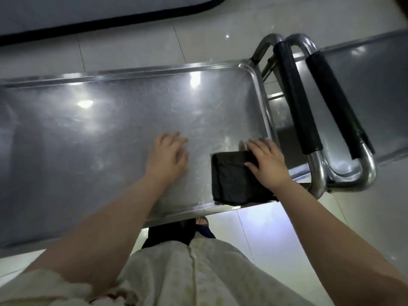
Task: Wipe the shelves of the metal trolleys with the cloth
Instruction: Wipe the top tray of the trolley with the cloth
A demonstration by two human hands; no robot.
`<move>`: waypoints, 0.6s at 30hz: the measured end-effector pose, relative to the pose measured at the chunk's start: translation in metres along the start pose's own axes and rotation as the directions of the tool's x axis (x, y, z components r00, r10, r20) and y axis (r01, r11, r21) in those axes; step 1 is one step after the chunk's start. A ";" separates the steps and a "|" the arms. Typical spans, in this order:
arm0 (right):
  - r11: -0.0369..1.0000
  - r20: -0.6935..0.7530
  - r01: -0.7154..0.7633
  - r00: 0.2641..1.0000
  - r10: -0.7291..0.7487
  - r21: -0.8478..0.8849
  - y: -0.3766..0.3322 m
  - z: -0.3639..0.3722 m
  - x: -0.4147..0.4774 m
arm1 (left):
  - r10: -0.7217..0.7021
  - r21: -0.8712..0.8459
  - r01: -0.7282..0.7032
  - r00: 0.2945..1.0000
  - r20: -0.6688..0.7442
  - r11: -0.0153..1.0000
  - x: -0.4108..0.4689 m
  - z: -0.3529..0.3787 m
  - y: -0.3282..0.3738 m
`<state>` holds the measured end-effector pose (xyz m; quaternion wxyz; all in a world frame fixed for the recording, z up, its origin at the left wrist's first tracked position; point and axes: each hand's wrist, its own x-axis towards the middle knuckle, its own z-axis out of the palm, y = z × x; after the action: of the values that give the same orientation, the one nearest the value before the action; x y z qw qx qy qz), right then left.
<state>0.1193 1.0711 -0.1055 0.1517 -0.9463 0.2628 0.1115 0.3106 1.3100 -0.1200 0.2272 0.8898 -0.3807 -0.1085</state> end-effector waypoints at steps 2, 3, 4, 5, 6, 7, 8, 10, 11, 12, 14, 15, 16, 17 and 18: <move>0.999 0.064 -0.038 0.997 0.037 0.012 0.006 -0.005 0.006 | 0.067 -0.066 -0.062 0.994 0.085 0.996 0.003 0.012 0.051; 0.999 0.071 -0.043 0.997 0.041 0.028 0.008 -0.004 0.006 | 0.101 -0.037 -0.096 0.983 0.156 0.995 0.005 0.019 0.073; 0.998 0.059 -0.036 0.998 0.033 0.052 0.009 -0.005 0.003 | 0.118 0.011 -0.124 0.968 0.220 0.992 0.007 0.028 0.091; 0.996 0.035 -0.027 0.999 0.024 0.080 0.010 -0.005 0.000 | 0.116 0.067 -0.137 0.959 0.260 0.988 0.010 0.035 0.103; 0.995 0.007 -0.019 1.000 0.019 0.098 0.010 -0.005 -0.004 | 0.101 0.115 -0.139 0.952 0.289 0.984 0.012 0.042 0.110; 0.996 -0.012 -0.014 1.000 0.015 0.093 0.011 -0.005 -0.007 | 0.078 0.155 -0.130 0.951 0.300 0.979 0.013 0.047 0.114; 0.998 -0.022 -0.009 1.000 0.011 0.060 0.009 -0.006 -0.009 | 0.054 0.188 -0.115 0.951 0.304 0.975 0.013 0.051 0.115; 0.999 -0.022 -0.001 1.000 0.000 -0.043 0.005 -0.009 -0.010 | 0.014 0.191 -0.071 0.958 0.285 0.979 0.010 0.056 0.116; 0.996 -0.009 0.008 1.000 -0.009 -0.091 0.002 -0.012 -0.009 | -0.002 0.174 -0.047 0.962 0.272 0.984 0.008 0.056 0.116; 0.990 0.006 0.030 1.000 -0.029 -0.137 0.000 -0.015 -0.008 | -0.011 0.168 -0.034 0.965 0.261 0.985 0.005 0.055 0.117; 0.972 0.026 0.102 0.995 -0.099 -0.211 -0.005 -0.024 -0.007 | 0.008 0.194 -0.054 0.973 0.232 0.980 0.000 0.051 0.118; 0.965 0.024 0.139 0.990 -0.137 -0.223 -0.007 -0.029 -0.008 | 0.027 0.207 -0.072 0.977 0.212 0.976 -0.004 0.046 0.117; 0.960 0.010 0.177 0.984 -0.180 -0.218 -0.009 -0.035 -0.009 | 0.046 0.217 -0.086 0.981 0.186 0.972 -0.008 0.040 0.117; 0.955 -0.007 0.214 0.976 -0.220 -0.205 -0.012 -0.040 -0.010 | 0.070 0.229 -0.103 0.986 0.151 0.968 -0.013 0.032 0.116; 0.947 -0.022 0.251 0.965 -0.260 -0.199 -0.016 -0.046 -0.013 | 0.092 0.248 -0.118 0.989 0.112 0.962 -0.020 0.022 0.115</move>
<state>0.1232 1.0747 -0.0555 0.0656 -0.9850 0.1293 0.0935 0.2172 1.2478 -0.0828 0.0976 0.8836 -0.4489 -0.0905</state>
